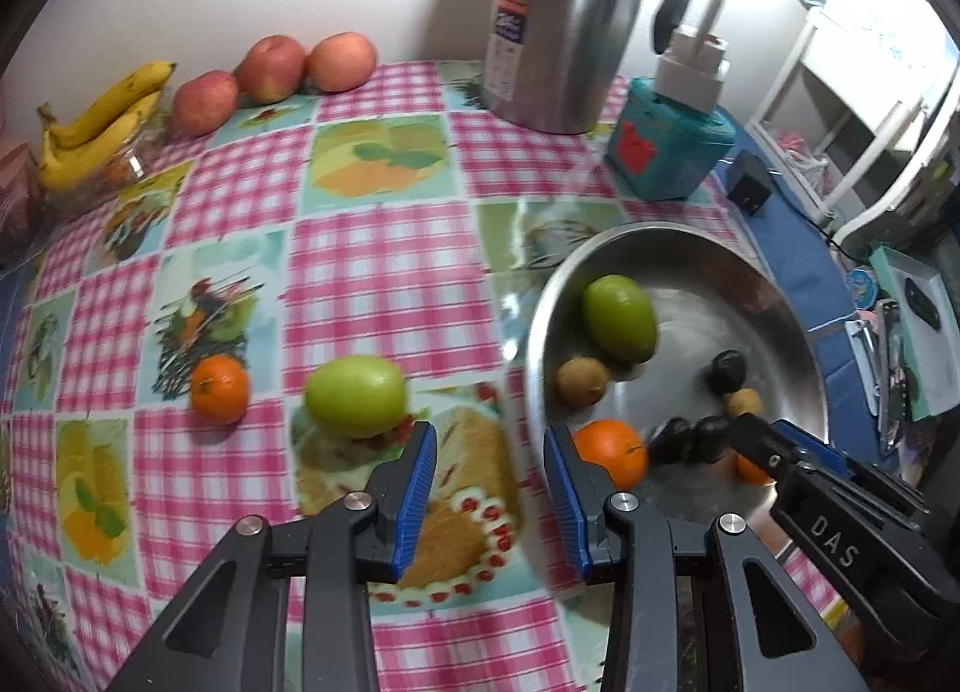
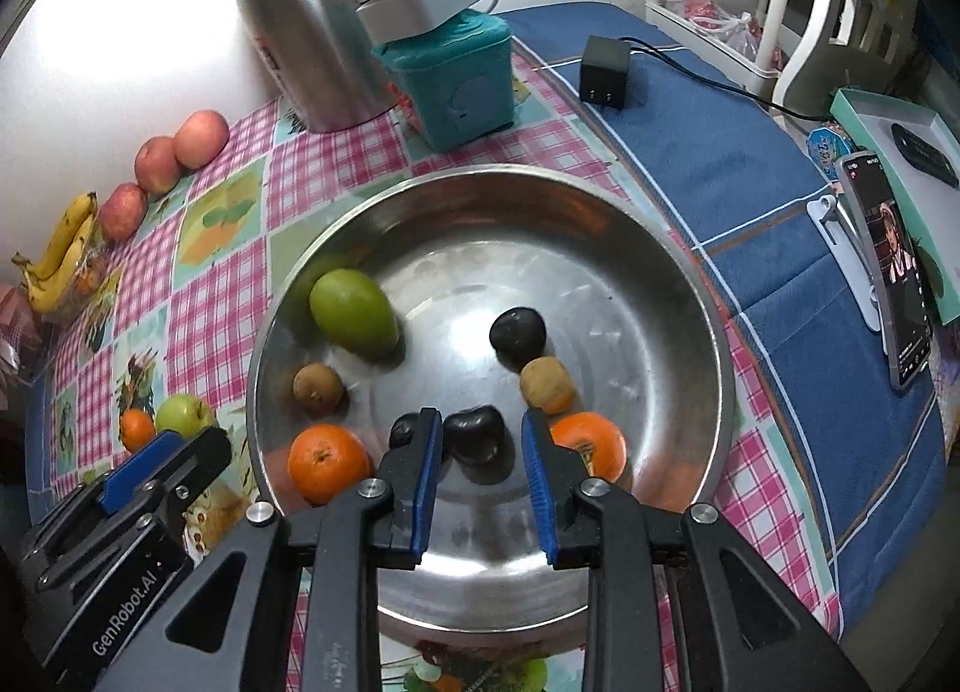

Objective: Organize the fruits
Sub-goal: 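Lower both tools into the bowl and open them to release the fruits, then lift both open tools out of the bowl and move toward the cloth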

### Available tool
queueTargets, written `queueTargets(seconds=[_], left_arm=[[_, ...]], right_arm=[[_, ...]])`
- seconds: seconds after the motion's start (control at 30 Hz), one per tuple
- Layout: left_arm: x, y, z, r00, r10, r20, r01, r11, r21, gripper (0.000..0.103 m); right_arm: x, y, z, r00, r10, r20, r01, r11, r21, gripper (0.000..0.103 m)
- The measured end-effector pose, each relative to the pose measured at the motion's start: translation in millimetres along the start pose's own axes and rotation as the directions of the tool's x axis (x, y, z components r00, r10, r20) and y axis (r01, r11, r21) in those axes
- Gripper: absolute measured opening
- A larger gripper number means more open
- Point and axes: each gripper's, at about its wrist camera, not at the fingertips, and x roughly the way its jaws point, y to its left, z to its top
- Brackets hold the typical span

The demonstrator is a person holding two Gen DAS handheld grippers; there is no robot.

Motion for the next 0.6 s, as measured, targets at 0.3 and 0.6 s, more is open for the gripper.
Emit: queueTargets(seconds=[0.3,0.6], left_arm=[[-2.1,18.7,-0.3,1.0,0.02,-0.024,-0.022,0.997,-0.072,0.041],[3.6,29.4,1.7,0.998,0.049,-0.044,-0.053,0.995,-0.088,0.068]], right_arm=[[-1.3,17.2,-3.8,1.0,-0.007,-0.008,0.007,0.998,-0.058,0.028],[2.0,21.1,-3.4,1.0,-0.013,-0.015,0.012,0.998,-0.06,0.034]])
